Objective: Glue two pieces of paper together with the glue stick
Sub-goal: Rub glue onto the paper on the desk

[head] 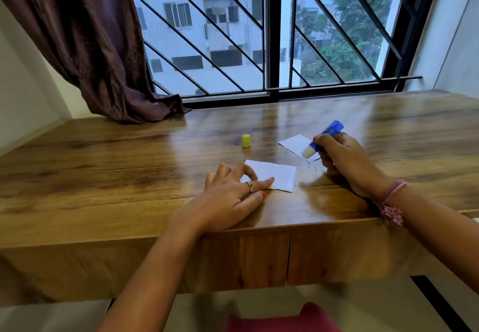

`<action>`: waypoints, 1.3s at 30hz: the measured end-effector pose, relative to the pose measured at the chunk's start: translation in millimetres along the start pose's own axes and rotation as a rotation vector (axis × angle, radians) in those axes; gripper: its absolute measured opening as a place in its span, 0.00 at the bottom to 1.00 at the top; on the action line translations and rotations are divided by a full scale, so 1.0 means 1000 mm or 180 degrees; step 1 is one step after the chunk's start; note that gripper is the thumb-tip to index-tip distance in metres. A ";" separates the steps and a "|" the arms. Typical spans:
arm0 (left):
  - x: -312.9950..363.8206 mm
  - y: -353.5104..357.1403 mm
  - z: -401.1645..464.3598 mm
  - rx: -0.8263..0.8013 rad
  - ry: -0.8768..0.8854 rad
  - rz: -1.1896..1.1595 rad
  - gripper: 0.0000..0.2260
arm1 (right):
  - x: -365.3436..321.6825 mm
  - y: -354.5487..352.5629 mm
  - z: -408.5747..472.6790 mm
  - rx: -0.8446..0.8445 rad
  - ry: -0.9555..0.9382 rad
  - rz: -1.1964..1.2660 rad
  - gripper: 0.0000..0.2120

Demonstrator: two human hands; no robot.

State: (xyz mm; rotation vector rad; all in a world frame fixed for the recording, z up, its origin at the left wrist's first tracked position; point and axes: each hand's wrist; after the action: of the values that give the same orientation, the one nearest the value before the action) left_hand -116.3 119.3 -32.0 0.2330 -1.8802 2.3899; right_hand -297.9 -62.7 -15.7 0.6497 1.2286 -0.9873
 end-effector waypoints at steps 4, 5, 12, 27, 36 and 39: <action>-0.009 -0.006 0.006 0.0035 -0.0067 -0.0044 0.24 | 0.000 0.000 0.000 0.0009 0.0057 0.0062 0.07; -0.012 -0.009 0.008 0.0081 -0.0074 -0.0067 0.25 | 0.000 0.000 0.000 0.0010 0.0065 0.0062 0.07; -0.025 -0.016 0.013 -0.0202 0.0062 -0.0265 0.19 | -0.003 0.000 -0.002 0.0020 0.0094 0.0052 0.07; 0.037 -0.008 0.020 -0.0111 -0.0406 0.0332 0.31 | 0.000 -0.002 0.000 -0.0026 0.0126 0.0141 0.07; -0.015 -0.032 0.045 -0.0085 -0.0371 -0.0626 0.15 | 0.000 -0.001 0.002 -0.0062 0.0108 0.0142 0.07; -0.022 -0.025 0.052 -0.0226 -0.0281 -0.0748 0.14 | 0.001 -0.002 0.002 -0.0067 0.0114 0.0121 0.07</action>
State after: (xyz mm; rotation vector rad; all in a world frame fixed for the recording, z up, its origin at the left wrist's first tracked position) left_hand -86.7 75.7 0.0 0.5298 -1.8528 2.1877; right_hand -298.1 -65.8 -16.2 0.6742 1.2521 -0.9334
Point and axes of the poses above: each hand's wrist, its own z-axis towards the middle knuckle, its own y-axis out of the palm, x = y × z, and after that the axes turned 4 degrees about x, right-handed
